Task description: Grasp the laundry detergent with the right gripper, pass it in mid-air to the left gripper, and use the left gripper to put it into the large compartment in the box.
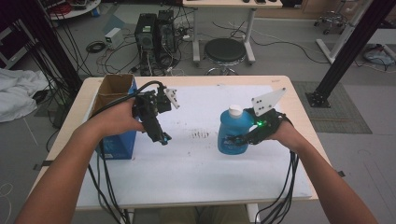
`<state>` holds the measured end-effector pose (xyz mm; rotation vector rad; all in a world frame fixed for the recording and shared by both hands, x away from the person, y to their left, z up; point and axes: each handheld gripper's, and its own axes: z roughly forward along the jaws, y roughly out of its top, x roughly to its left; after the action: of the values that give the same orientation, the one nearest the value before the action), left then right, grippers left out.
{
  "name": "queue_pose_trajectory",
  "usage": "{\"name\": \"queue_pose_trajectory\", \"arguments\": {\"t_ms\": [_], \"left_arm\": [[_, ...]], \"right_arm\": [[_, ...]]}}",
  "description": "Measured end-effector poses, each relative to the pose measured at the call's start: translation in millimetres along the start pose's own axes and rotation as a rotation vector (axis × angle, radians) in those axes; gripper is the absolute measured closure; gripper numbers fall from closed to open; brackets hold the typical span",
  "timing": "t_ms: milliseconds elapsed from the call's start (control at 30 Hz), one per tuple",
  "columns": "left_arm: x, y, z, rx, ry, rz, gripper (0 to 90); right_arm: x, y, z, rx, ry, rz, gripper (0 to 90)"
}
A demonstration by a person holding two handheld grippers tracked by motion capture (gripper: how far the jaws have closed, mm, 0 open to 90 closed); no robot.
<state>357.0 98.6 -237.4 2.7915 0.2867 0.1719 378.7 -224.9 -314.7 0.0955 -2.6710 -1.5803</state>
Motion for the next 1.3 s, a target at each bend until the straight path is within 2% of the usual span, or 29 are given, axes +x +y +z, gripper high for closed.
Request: {"name": "queue_pose_trajectory", "arguments": {"t_ms": [100,267,567,833,1300], "left_arm": [[-3.8,5.9,-2.1,0.016,0.003,0.020,4.3],[-9.1,18.6,-5.2,0.026,-0.005,0.043,4.3],[-11.3,39.0,-4.3,0.025,-0.022,0.059,4.3],[-13.3,54.5,-6.3,0.018,-0.049,0.070,4.3],[-18.2,74.7,-12.8,-0.008,-0.059,0.098,4.3]], "right_arm": [[1.7,3.1,12.2,0.041,0.010,-0.014,44.2],[4.1,7.3,26.7,0.077,0.013,-0.017,44.2],[2.3,12.2,29.1,0.074,0.005,-0.021,44.2],[1.1,14.3,34.8,0.076,0.018,-0.023,44.2],[-0.7,24.3,47.4,0.062,0.042,-0.022,44.2]]}}
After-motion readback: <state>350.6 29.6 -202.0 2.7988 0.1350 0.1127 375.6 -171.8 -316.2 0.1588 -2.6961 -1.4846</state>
